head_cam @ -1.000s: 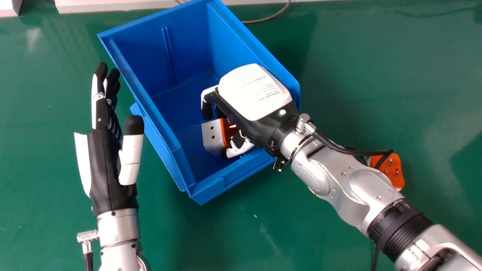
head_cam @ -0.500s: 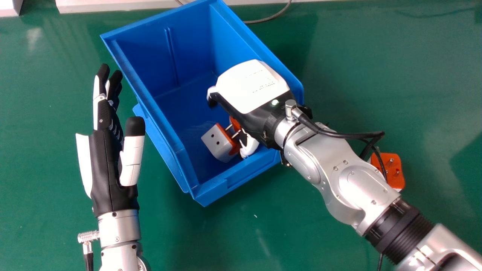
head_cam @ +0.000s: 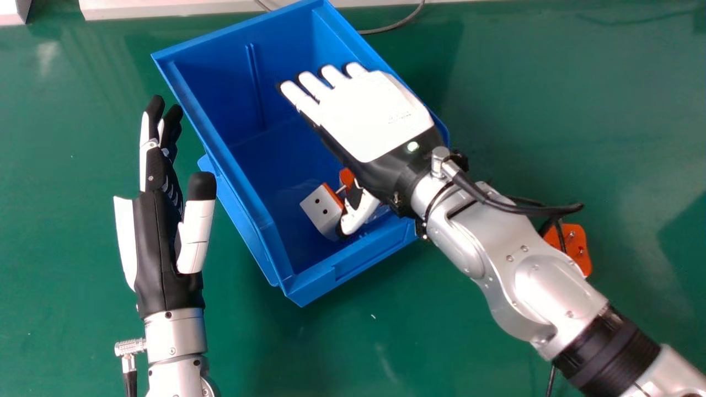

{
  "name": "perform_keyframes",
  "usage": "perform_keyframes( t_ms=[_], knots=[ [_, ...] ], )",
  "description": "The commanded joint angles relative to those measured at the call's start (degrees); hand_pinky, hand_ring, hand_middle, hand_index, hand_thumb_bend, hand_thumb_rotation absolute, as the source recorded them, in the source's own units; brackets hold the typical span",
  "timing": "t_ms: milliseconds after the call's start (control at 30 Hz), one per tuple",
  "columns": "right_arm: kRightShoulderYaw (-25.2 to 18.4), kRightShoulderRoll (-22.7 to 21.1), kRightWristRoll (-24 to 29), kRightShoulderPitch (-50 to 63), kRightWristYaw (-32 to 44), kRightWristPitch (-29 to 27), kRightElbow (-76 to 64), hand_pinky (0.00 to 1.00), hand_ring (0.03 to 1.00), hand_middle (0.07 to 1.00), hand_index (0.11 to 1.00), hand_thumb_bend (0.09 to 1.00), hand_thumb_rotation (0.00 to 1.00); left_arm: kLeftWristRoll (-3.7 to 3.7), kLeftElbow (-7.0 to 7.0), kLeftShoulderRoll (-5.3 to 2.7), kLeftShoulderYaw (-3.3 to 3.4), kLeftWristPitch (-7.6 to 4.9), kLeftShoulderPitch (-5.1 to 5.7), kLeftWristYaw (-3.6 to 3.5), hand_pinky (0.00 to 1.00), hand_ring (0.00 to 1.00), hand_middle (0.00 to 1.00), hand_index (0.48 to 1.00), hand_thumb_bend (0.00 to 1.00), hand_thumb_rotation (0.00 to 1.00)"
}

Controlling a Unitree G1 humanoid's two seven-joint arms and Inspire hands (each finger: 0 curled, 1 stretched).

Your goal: Pick all objects and put in blue box

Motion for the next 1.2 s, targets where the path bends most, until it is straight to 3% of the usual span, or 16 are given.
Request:
perform_keyframes(
  t_ms=[0, 67, 200, 267, 400, 500, 633, 833, 933, 1033, 1167],
  knots=[
    [-2.3, -0.8, -1.3, 0.5, 0.3, 1.1, -5.9, 1.0, 0.999, 1.0, 0.999, 1.0, 0.3, -0.19, -1.01, 0.23, -0.17, -1.04, -0.01, -0.14, 0.99, 0.95, 0.93, 0.95, 0.96, 0.93],
    [-3.8, -1.0, -2.0, 1.6, 1.1, 2.2, -10.1, 1.0, 1.0, 1.0, 1.0, 1.0, 0.31, -0.19, -1.16, 0.28, -0.2, -1.01, 0.17, -0.31, 0.99, 0.95, 0.93, 0.95, 0.96, 0.93],
    [-7.9, -1.3, -1.7, 4.7, 3.0, 3.8, -19.8, 1.0, 1.0, 1.0, 1.0, 1.0, 0.32, -1.46, -1.4, 0.18, -0.28, -1.1, 0.38, -1.36, 0.99, 0.95, 0.94, 0.95, 0.97, 0.93],
    [-9.8, -1.2, -2.2, 6.3, 4.3, 4.8, -25.0, 1.0, 1.0, 1.0, 1.0, 1.0, 0.32, -1.75, -1.11, 0.26, -0.27, -1.48, 0.38, -1.72, 0.99, 0.95, 0.94, 0.95, 0.97, 0.92],
    [-13.7, -0.3, -2.6, 10.6, 5.1, 6.0, -34.6, 1.0, 1.0, 1.0, 1.0, 1.0, 0.33, -1.39, -1.09, 0.38, -0.23, -1.57, 0.55, -1.94, 0.99, 0.95, 0.94, 0.951, 0.96, 0.93],
    [-16.7, 1.2, -3.1, 14.7, 5.6, 7.4, -40.8, 1.0, 1.0, 1.0, 1.0, 1.0, 0.33, -1.91, -1.13, 0.15, -0.28, -1.51, 0.61, -2.38, 0.99, 0.95, 0.94, 0.952, 0.96, 0.93],
    [-20.3, 3.0, -6.9, 21.1, 8.5, 10.0, -47.2, 1.0, 1.0, 1.0, 1.0, 1.0, 0.33, -1.61, -1.58, 0.04, -0.4, -1.27, 0.9, -2.42, 0.99, 0.95, 0.93, 0.951, 0.96, 0.93],
    [-22.8, 8.2, -11.6, 30.2, 12.0, 12.7, -52.1, 1.0, 1.0, 1.0, 1.0, 0.961, 0.36, -1.85, -1.89, -0.12, -0.92, -1.06, 1.05, -3.35, 0.99, 0.95, 0.93, 0.951, 0.95, 0.93],
    [-23.3, 10.7, -16.3, 32.9, 15.8, 13.4, -53.5, 1.0, 1.0, 1.0, 1.0, 0.949, 0.35, -1.79, -2.25, -0.17, -1.03, -0.9, 1.23, -3.54, 0.99, 0.95, 0.94, 0.952, 0.96, 0.92],
    [-24.4, 12.6, -20.8, 35.0, 20.6, 13.4, -54.8, 1.0, 1.0, 1.0, 1.0, 0.947, 0.34, -1.53, -2.85, -0.23, -1.09, -0.44, 1.47, -3.24, 0.99, 0.96, 0.94, 0.952, 0.96, 0.92],
    [-26.3, 14.0, -25.1, 36.2, 30.1, 12.1, -56.4, 0.99, 1.0, 1.0, 1.0, 0.952, 0.35, -1.93, -2.86, -0.29, -1.12, -0.55, 1.55, -3.31, 0.99, 0.96, 0.94, 0.954, 0.96, 0.93]
  ],
)
